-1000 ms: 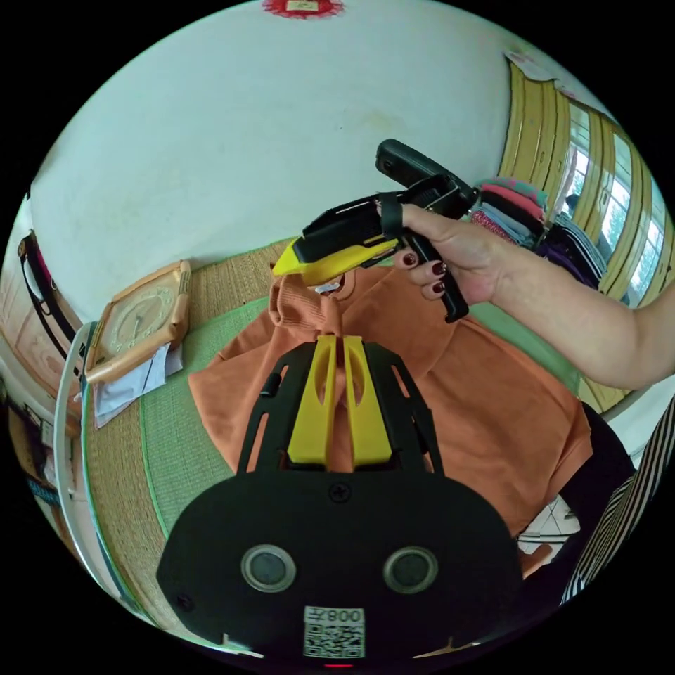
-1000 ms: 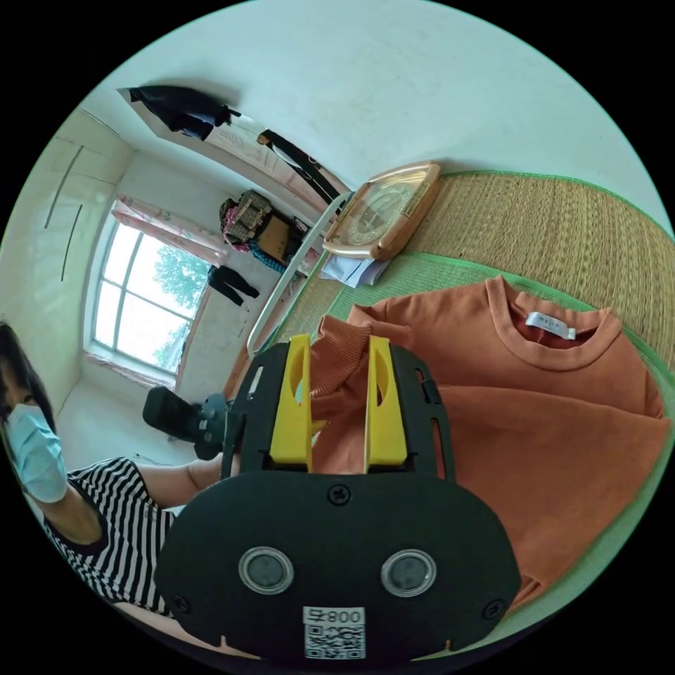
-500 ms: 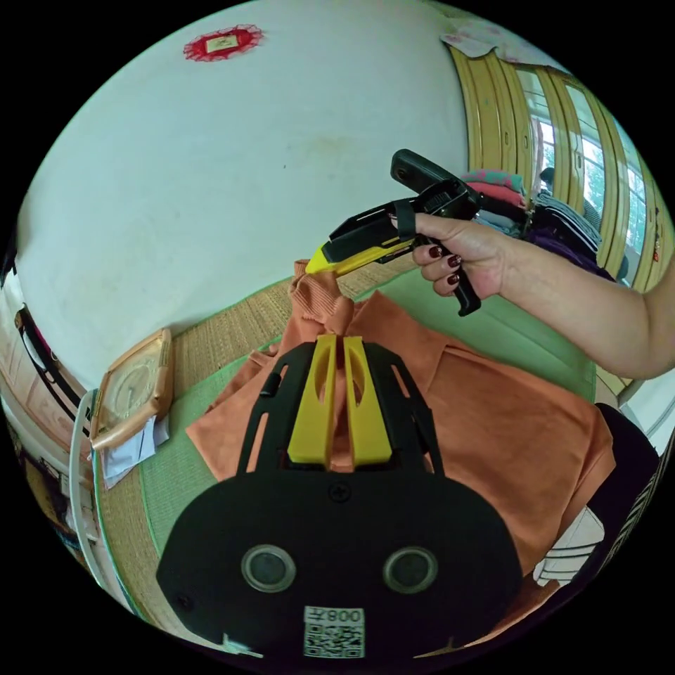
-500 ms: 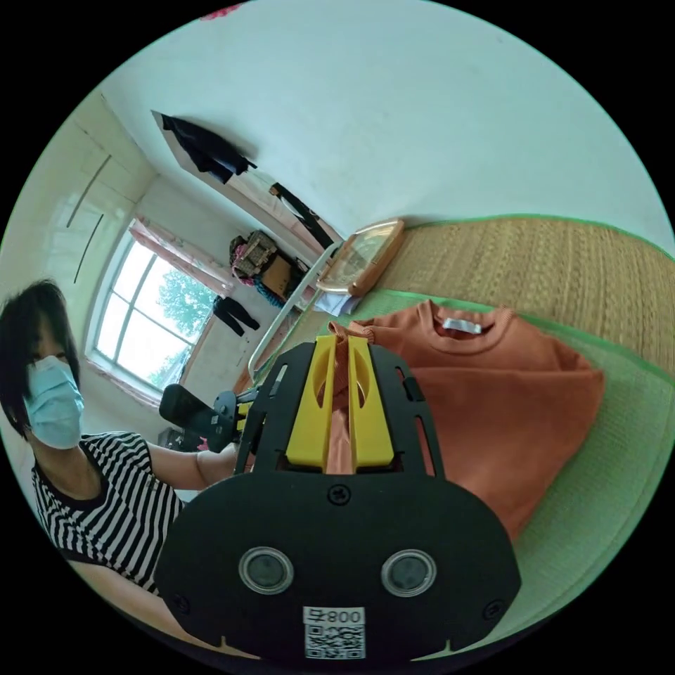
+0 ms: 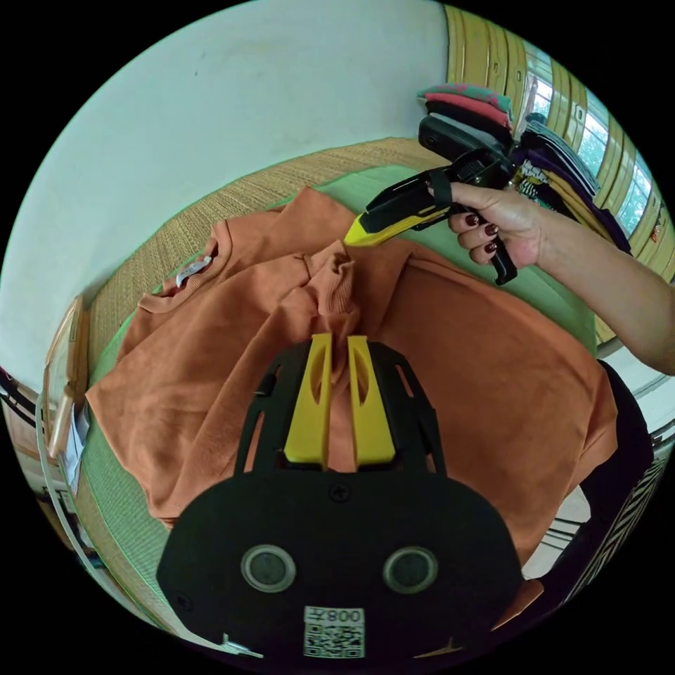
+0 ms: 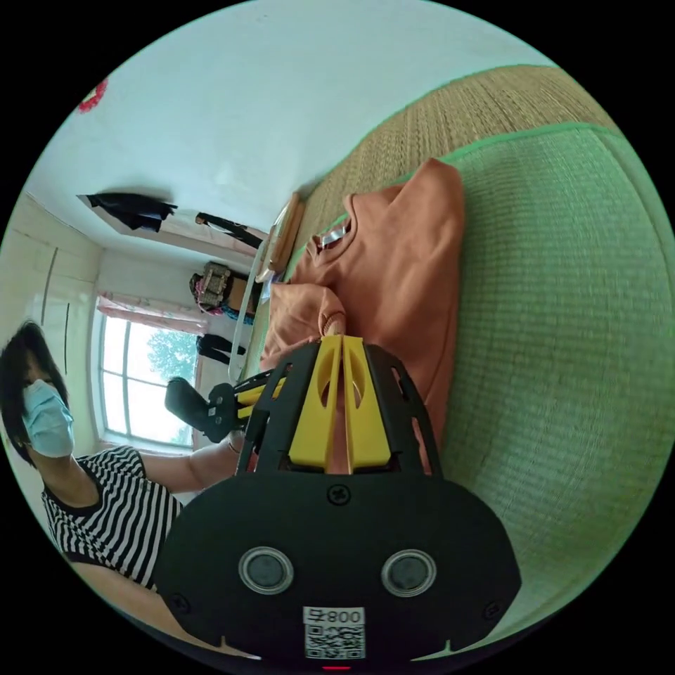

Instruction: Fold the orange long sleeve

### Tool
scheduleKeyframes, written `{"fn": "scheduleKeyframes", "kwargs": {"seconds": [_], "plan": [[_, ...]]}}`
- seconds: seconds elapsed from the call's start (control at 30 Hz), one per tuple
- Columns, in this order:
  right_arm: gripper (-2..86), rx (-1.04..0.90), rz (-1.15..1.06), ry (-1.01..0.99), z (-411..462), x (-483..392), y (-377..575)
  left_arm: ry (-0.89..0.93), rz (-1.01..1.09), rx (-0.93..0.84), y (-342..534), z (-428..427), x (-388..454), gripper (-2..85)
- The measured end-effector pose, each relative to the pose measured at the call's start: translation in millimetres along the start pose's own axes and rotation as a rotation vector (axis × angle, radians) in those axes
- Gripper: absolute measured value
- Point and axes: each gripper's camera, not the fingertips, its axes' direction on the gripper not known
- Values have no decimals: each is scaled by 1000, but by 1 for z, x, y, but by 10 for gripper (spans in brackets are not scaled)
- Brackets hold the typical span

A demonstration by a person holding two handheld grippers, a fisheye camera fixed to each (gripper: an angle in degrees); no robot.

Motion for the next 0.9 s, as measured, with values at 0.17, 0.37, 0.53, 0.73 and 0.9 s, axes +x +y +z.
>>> {"fn": "scheduleKeyframes", "kwargs": {"seconds": [0.17,0.37,0.53,0.73,0.9], "plan": [[1,40,-125,14,-1,-63,4,3,-15,14,-10,-7,-1,41],[1,-171,-355,242,74,-160,-5,-13,26,22,-13,-20,3,41],[1,-263,-412,381,105,-172,12,22,-99,158,5,-57,-24,24],[2,-339,-445,249,93,-190,17,90,-299,57,21,-28,-75,9],[2,-434,-451,190,80,-215,25,98,-289,34,32,-19,-76,4]]}}
